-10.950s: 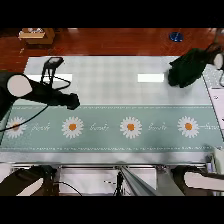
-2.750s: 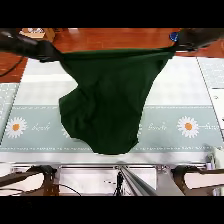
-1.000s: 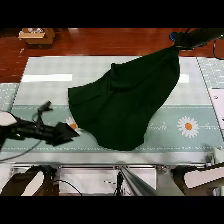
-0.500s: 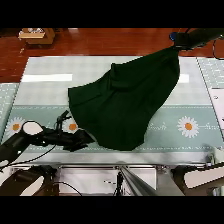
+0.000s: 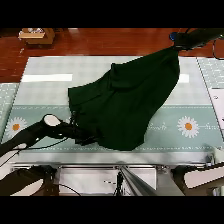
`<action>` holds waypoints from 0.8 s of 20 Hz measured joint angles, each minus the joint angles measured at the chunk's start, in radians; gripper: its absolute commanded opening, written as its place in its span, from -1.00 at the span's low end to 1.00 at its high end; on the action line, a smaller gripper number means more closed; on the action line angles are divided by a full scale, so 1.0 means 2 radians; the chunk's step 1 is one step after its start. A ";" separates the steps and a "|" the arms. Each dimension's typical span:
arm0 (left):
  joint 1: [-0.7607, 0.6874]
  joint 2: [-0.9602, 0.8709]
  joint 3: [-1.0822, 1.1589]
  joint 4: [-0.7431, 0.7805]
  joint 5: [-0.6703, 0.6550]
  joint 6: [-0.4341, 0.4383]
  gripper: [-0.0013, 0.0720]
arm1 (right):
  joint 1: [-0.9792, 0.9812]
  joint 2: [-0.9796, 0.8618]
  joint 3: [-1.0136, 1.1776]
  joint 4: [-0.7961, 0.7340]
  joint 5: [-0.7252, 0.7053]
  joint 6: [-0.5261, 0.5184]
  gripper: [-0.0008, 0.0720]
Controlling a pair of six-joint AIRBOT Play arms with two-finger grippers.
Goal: Fold the shirts.
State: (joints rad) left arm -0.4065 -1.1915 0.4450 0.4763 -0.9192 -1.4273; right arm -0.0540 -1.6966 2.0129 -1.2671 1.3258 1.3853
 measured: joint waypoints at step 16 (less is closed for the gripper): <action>-0.048 -0.138 0.150 -0.001 -0.012 0.040 -0.91 | 0.000 0.000 0.000 0.000 0.005 -0.002 -0.89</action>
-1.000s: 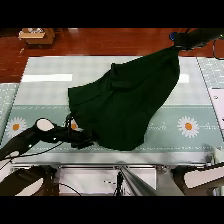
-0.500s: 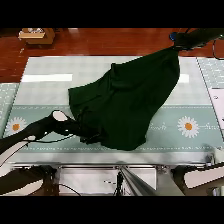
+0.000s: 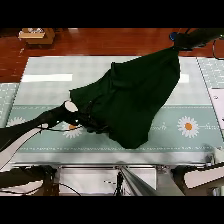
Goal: Fold the shirts.
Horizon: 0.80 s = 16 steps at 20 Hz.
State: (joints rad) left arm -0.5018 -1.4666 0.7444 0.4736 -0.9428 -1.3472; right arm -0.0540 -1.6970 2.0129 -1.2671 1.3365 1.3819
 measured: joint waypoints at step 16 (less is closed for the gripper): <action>0.254 0.339 0.376 0.065 -0.057 0.051 -0.91 | -0.001 0.209 0.000 -0.058 -0.110 -0.023 -0.89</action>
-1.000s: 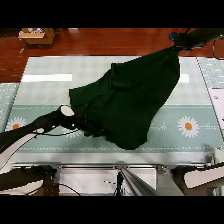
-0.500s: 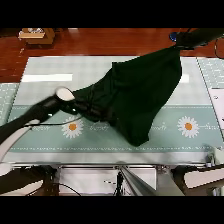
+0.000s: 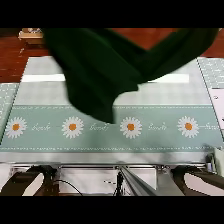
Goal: Fold the shirts.
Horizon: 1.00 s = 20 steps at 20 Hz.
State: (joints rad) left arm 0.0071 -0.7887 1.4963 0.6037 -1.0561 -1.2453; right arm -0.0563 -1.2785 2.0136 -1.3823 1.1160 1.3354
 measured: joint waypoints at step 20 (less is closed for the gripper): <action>0.179 0.108 0.142 0.067 -0.301 -0.155 -0.91 | 0.000 0.242 -0.002 -0.160 0.305 0.070 -0.89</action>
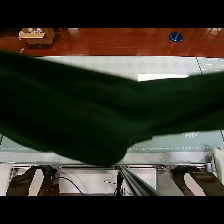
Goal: Fold the shirts.
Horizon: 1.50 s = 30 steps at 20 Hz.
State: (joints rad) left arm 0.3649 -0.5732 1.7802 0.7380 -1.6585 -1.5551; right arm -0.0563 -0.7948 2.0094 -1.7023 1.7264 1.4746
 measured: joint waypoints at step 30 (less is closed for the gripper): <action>-0.113 -0.450 -0.261 0.006 0.202 0.143 0.34 | 0.053 -0.487 -0.034 0.247 -0.230 0.015 -0.02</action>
State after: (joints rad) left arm 0.1398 -1.4734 1.2579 0.7502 -1.2549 -1.2697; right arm 0.0490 -1.7683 1.9415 -1.2079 1.2671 1.5051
